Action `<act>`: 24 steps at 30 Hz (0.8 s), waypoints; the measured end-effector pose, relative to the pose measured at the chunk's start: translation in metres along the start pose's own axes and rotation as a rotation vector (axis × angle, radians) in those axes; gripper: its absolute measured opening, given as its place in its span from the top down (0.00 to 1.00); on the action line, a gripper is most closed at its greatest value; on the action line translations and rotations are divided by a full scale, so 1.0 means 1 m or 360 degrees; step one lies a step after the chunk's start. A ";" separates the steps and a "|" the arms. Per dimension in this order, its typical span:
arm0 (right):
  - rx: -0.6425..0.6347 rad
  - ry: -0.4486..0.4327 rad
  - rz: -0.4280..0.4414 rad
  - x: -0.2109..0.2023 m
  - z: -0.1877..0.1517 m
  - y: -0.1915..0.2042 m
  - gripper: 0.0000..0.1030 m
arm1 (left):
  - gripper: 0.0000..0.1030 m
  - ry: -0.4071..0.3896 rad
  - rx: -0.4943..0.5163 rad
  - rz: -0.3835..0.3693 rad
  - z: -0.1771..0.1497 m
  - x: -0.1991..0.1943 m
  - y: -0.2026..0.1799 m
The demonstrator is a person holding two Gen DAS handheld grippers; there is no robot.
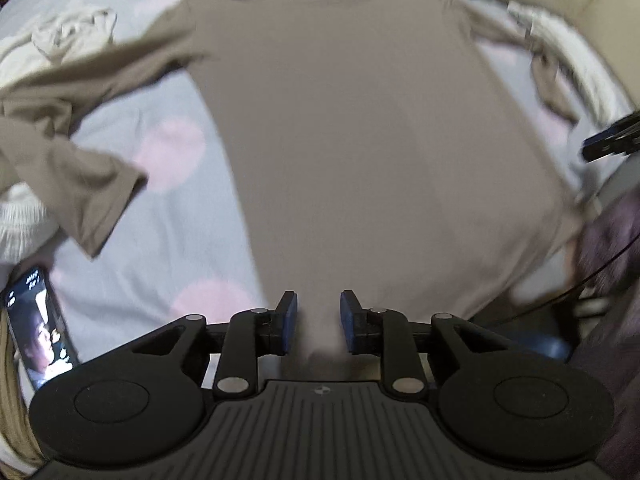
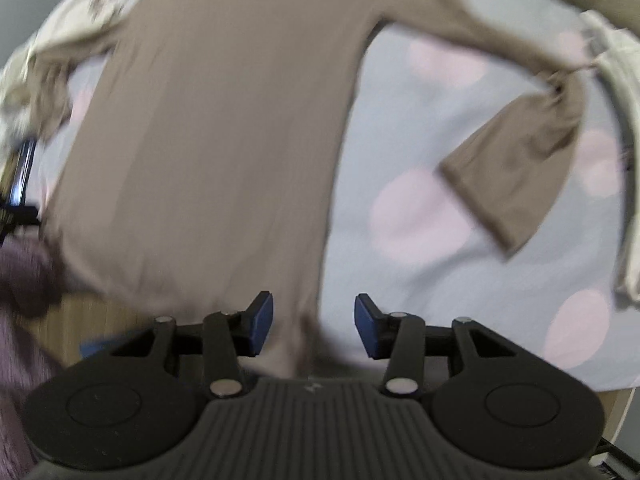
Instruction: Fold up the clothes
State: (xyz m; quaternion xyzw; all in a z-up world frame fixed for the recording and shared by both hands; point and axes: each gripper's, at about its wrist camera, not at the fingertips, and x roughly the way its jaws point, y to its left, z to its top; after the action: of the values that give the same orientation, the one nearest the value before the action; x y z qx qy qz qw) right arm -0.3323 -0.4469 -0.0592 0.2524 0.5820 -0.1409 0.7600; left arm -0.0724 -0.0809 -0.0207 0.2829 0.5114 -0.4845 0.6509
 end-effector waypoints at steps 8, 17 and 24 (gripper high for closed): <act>0.0267 -0.0258 -0.0137 -0.001 0.024 -0.031 0.53 | 0.74 -0.0253 -0.0060 0.0107 0.042 0.024 -0.045; 0.0496 -0.0551 -0.0349 -0.010 0.035 -0.064 0.53 | 0.64 -0.0525 0.0032 0.0167 0.063 0.046 -0.073; 0.0627 -0.0570 -0.0301 0.000 0.033 -0.086 0.53 | 0.64 -0.0441 -0.0023 0.0262 0.081 0.072 -0.056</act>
State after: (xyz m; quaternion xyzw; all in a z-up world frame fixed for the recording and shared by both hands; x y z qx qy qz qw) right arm -0.3493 -0.5362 -0.0721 0.3111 0.4208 -0.3639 0.7705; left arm -0.0919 -0.1959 -0.0555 0.2496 0.3952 -0.4602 0.7548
